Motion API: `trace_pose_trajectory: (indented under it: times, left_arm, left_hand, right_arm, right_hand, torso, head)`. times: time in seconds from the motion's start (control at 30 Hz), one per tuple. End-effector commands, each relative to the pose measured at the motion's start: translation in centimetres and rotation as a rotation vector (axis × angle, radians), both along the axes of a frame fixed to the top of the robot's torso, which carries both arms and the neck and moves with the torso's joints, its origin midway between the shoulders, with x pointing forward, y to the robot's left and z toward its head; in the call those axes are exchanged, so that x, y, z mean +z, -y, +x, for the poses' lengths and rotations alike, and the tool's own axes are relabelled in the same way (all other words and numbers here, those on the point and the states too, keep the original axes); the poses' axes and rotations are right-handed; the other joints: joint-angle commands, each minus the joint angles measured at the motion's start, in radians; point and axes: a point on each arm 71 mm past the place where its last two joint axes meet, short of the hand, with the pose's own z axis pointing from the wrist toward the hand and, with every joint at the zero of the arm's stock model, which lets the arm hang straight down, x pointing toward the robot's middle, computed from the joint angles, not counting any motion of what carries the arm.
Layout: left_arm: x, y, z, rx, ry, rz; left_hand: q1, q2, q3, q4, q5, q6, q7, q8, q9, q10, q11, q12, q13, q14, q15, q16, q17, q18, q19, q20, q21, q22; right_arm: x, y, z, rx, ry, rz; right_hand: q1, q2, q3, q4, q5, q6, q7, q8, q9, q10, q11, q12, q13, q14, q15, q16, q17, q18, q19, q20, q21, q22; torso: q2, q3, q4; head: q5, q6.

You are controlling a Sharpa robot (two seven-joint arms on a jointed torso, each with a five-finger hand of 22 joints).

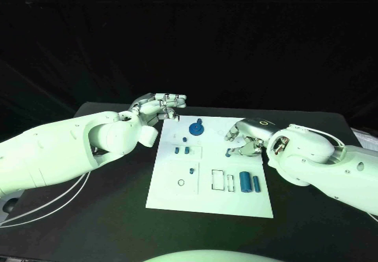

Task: Assemble the parts on the task board

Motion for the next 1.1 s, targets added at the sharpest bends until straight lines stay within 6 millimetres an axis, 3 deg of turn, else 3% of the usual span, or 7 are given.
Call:
trace_pose_trajectory:
  times: [0.03, 0.37, 0.53, 1.1]
  left_arm:
    - [0.1, 0.3, -0.1, -0.025, 0.011, -0.008]
    - [0.1, 0.2, -0.1, -0.028, 0.014, -0.006]
    - [0.1, 0.3, -0.1, -0.032, 0.015, -0.006]
    - [0.1, 0.3, -0.1, -0.032, 0.013, -0.005]
  left_hand:
    - [0.009, -0.002, -0.005, -0.002, 0.000, -0.007, 0.003, -0.001, -0.002, -0.008, 0.000, 0.003, 0.001, -0.007, 0.001, -0.003, -0.002, 0.011, -0.006, 0.000, -0.006, -0.001]
    - [0.010, -0.002, -0.006, -0.004, -0.001, -0.008, 0.003, -0.001, -0.002, -0.009, 0.000, 0.004, 0.001, -0.008, 0.001, -0.003, -0.002, 0.011, -0.006, 0.001, -0.008, -0.002]
    - [0.010, -0.002, -0.006, -0.004, -0.001, -0.008, 0.003, -0.001, -0.002, -0.009, 0.000, 0.004, 0.001, -0.008, 0.001, -0.003, -0.002, 0.011, -0.006, 0.001, -0.008, -0.002]
    - [0.011, -0.002, -0.006, -0.005, -0.001, -0.008, 0.003, 0.000, -0.002, -0.009, 0.000, 0.005, 0.002, -0.009, 0.001, -0.003, -0.003, 0.011, -0.006, 0.001, -0.009, -0.003]
  right_arm:
    - [-0.5, -0.1, 0.0, 0.025, -0.004, -0.075]
    - [-1.3, -0.5, 0.2, 0.046, -0.040, -0.114]
    - [-1.6, -0.8, 0.1, 0.053, -0.051, -0.118]
    - [-2.6, -1.3, 0.4, 0.048, -0.041, -0.138]
  right_hand:
    - [0.017, 0.006, -0.006, -0.001, 0.005, 0.002, -0.006, -0.003, 0.000, 0.001, -0.002, 0.008, 0.002, 0.004, 0.006, -0.002, 0.000, 0.020, -0.008, 0.000, -0.005, -0.001]
    - [0.040, 0.023, 0.001, -0.010, 0.014, 0.022, -0.002, 0.000, 0.002, 0.028, -0.008, 0.040, 0.003, 0.005, 0.001, -0.001, -0.007, 0.020, -0.007, -0.003, -0.007, -0.003]
    - [0.051, 0.048, 0.030, -0.012, -0.013, 0.052, 0.001, 0.007, 0.005, 0.075, -0.019, 0.066, 0.002, 0.020, -0.008, 0.025, 0.018, 0.014, 0.013, -0.009, 0.021, 0.036]
    - [0.059, 0.073, 0.112, -0.019, -0.027, 0.136, -0.015, 0.027, 0.016, 0.168, -0.044, 0.071, 0.002, 0.035, -0.028, 0.069, 0.058, 0.001, 0.049, -0.026, 0.078, 0.112]
  torso:
    - [0.000, -0.0003, 0.0037]
    - [0.001, -0.0010, 0.0006]
    - [0.000, -0.0012, 0.0025]
    - [0.000, -0.0009, 0.0014]
  head:
    - [-0.002, 0.000]
    - [0.003, -0.002]
    - [0.004, -0.005]
    - [0.006, -0.009]
